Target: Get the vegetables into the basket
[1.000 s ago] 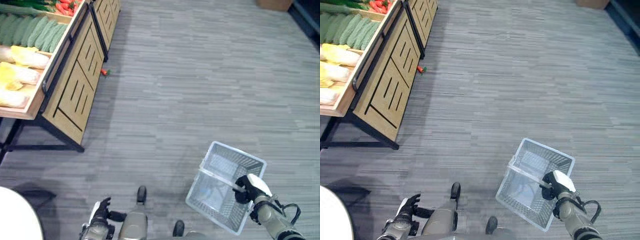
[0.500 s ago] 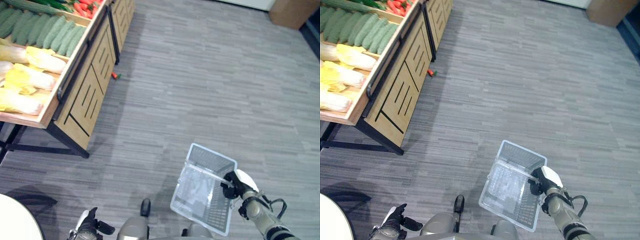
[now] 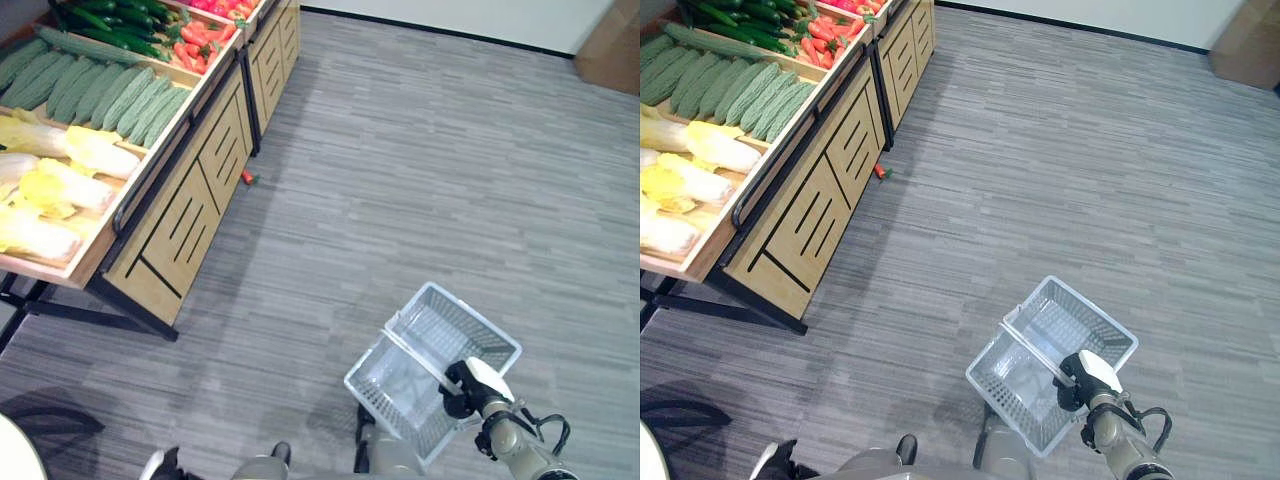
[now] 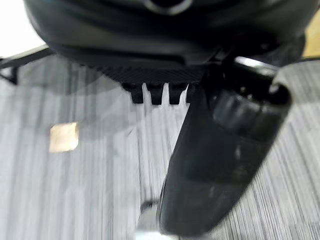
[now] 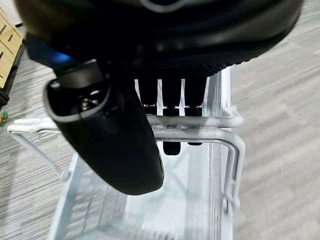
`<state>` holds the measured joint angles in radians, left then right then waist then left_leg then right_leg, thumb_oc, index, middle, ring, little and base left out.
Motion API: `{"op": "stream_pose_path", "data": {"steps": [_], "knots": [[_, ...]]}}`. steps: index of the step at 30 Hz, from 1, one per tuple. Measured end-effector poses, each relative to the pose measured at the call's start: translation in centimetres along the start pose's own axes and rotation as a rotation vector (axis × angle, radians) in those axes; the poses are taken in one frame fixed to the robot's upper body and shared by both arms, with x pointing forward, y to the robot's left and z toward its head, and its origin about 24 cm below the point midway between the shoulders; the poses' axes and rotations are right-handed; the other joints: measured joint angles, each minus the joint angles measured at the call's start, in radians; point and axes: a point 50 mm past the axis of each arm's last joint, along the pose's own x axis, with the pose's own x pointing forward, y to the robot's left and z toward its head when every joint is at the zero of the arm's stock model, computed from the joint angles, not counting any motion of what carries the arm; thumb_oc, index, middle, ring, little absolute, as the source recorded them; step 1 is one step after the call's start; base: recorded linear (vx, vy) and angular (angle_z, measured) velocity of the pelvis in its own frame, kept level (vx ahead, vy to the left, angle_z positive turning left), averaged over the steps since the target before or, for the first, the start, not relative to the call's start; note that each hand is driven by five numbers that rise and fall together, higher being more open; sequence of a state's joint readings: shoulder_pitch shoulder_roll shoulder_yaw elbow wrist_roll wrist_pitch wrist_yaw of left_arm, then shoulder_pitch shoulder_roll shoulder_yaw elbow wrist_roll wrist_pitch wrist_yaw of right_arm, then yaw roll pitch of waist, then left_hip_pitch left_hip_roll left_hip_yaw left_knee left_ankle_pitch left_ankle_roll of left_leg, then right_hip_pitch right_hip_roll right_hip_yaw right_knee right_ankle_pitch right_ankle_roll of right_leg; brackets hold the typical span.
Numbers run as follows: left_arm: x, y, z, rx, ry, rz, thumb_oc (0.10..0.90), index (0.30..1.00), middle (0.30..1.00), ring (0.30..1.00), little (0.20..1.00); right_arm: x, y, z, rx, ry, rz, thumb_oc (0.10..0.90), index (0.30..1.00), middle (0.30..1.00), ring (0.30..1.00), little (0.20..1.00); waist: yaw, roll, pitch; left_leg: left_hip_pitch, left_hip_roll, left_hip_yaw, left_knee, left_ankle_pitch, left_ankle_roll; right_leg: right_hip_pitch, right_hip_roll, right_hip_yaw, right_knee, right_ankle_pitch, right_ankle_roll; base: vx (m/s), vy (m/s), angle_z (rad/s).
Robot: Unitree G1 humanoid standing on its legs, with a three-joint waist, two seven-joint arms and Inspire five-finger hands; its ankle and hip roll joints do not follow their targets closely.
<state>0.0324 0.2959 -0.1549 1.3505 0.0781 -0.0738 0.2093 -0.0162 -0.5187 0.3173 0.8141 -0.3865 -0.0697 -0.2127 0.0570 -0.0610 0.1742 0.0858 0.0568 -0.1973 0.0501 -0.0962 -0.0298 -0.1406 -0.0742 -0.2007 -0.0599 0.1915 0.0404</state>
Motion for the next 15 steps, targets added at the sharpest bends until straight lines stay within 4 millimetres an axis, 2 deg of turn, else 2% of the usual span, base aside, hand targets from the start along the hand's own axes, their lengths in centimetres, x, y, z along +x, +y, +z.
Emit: {"op": "stream_pose_path", "data": {"steps": [2, 3, 5, 7, 8, 9, 11, 12, 15], "knots": [[-0.1, -1.0, 0.7, -0.010, -0.017, -0.028, 0.900, 1.000, 1.000, 1.000, 1.000, 0.3, -1.4, -0.1, -0.022, -0.005, -0.031, 0.400, 0.300, 0.300, 0.300, 0.300, -0.003, 0.001, -0.001, -0.029, 0.018, -0.002, 0.059, 0.028, -0.045, 0.029, 0.019, -0.034, -0.014, -0.024, -0.033, 0.14, -0.233, 0.47], [0.0, -1.3, 1.7, -0.017, -0.050, -0.031, 0.900, 1.000, 1.000, 1.000, 1.000, 0.4, -2.1, -0.3, -0.037, -0.003, -0.046, 0.400, 0.300, 0.300, 0.300, 0.300, -0.002, 0.001, 0.000, -0.046, 0.033, 0.002, 0.096, 0.044, -0.071, 0.052, 0.035, -0.059, -0.025, -0.043, -0.053, 0.11, -0.186, 0.55], [0.1, -1.0, 3.0, -0.006, -0.084, -0.018, 0.900, 1.000, 1.000, 1.000, 1.000, 0.5, -2.9, -0.4, -0.047, -0.002, -0.067, 0.400, 0.300, 0.300, 0.300, 0.300, -0.006, 0.000, 0.000, -0.083, 0.041, 0.036, 0.154, 0.064, -0.103, 0.065, 0.040, -0.092, -0.025, -0.067, -0.073, 0.07, -0.129, 0.49], [0.1, -0.9, 3.2, 0.002, -0.088, -0.015, 0.900, 1.000, 1.000, 1.000, 1.000, 0.6, -3.1, -0.6, -0.049, 0.006, -0.073, 0.400, 0.300, 0.300, 0.300, 0.300, -0.011, -0.003, 0.002, -0.103, 0.054, 0.101, 0.183, 0.065, -0.112, 0.081, 0.041, -0.108, -0.025, -0.084, -0.089, 0.09, -0.142, 0.43], [0.2, -0.8, 3.2, 0.006, -0.089, -0.010, 0.900, 1.000, 1.000, 1.000, 1.000, 0.5, -3.1, -0.7, -0.047, 0.007, -0.076, 0.400, 0.300, 0.300, 0.300, 0.300, -0.014, -0.005, 0.011, -0.118, 0.086, 0.190, 0.180, 0.074, -0.119, 0.097, 0.049, -0.128, -0.026, -0.104, -0.106, 0.13, -0.109, 0.59], [0.2, -0.7, 3.6, 0.002, -0.103, -0.006, 0.900, 1.000, 1.000, 1.000, 1.000, 0.4, -2.8, -0.9, -0.048, 0.013, -0.069, 0.400, 0.300, 0.300, 0.300, 0.300, -0.013, 0.000, 0.022, -0.149, 0.101, 0.240, 0.137, 0.076, -0.118, 0.104, 0.054, -0.152, -0.027, -0.114, -0.105, 0.11, -0.059, 0.53], [0.2, -0.7, 3.9, 0.000, -0.112, -0.006, 0.900, 1.000, 1.000, 1.000, 1.000, 0.2, -2.5, -1.1, -0.046, 0.019, -0.062, 0.400, 0.300, 0.300, 0.300, 0.300, -0.016, 0.006, 0.025, -0.163, 0.104, 0.253, 0.082, 0.082, -0.117, 0.107, 0.055, -0.167, -0.027, -0.122, -0.098, 0.09, -0.004, 0.36], [0.2, -0.9, 3.9, 0.000, -0.109, -0.009, 0.900, 1.000, 1.000, 1.000, 1.000, 0.1, -2.2, -1.3, -0.046, 0.028, -0.053, 0.400, 0.300, 0.300, 0.300, 0.300, -0.017, 0.013, 0.028, -0.176, 0.103, 0.281, 0.013, 0.111, -0.112, 0.108, 0.055, -0.179, -0.029, -0.133, -0.082, 0.10, 0.011, 0.31], [0.1, -1.1, 4.2, -0.004, -0.118, -0.015, 0.900, 1.000, 1.000, 1.000, 1.000, 0.0, -2.1, -1.5, -0.048, 0.039, -0.049, 0.400, 0.300, 0.300, 0.300, 0.300, -0.015, 0.033, 0.036, -0.204, 0.101, 0.293, -0.051, 0.176, -0.100, 0.102, 0.056, -0.188, -0.032, -0.139, -0.081, 0.09, 0.020, 0.12]]}}
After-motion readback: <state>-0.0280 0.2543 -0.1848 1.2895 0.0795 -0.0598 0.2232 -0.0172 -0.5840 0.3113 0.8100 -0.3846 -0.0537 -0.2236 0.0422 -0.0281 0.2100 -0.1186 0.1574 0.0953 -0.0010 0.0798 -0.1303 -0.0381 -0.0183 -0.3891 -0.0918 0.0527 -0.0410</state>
